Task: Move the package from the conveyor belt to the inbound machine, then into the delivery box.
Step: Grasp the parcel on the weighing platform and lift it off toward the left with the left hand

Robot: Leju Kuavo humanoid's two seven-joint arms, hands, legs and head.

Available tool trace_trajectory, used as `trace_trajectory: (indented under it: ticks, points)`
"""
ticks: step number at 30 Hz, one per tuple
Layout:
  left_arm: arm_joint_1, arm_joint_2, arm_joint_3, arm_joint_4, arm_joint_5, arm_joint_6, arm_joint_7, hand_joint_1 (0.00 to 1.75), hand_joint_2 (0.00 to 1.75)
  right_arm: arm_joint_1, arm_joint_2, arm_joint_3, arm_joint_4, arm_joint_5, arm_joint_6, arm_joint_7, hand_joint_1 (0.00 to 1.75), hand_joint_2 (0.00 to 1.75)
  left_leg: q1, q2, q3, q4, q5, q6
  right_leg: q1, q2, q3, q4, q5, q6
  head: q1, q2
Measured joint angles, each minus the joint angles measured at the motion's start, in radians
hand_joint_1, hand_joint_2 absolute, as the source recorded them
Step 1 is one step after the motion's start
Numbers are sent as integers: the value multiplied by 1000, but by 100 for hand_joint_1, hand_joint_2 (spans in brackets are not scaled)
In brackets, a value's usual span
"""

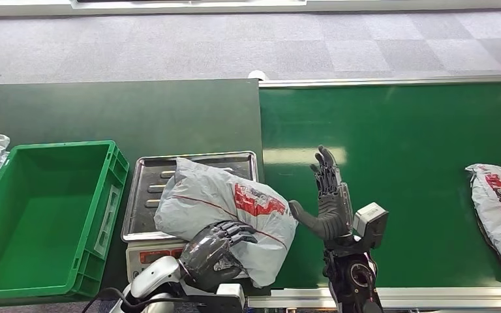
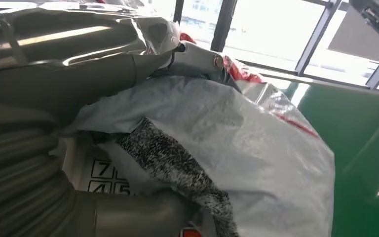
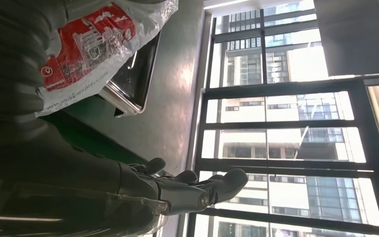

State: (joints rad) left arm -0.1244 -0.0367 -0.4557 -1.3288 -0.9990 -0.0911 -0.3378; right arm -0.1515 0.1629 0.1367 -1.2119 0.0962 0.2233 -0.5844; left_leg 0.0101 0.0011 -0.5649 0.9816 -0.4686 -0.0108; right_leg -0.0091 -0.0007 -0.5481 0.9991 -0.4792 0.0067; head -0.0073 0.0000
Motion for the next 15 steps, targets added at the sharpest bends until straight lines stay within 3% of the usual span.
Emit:
trace_trajectory:
  ticks: [7,15]
  points:
    - [-3,-1,0,5,-40,108,-14,175,175,-1,0,-3,1,-9,14,0,0,175,0,0,0,0,0,0,0,0,0,0,0,0,0,0]
    - [-3,-5,3,5,-45,116,-14,175,175,-13,0,-4,11,-9,18,0,0,175,0,0,0,0,0,0,0,0,0,0,0,0,0,0]
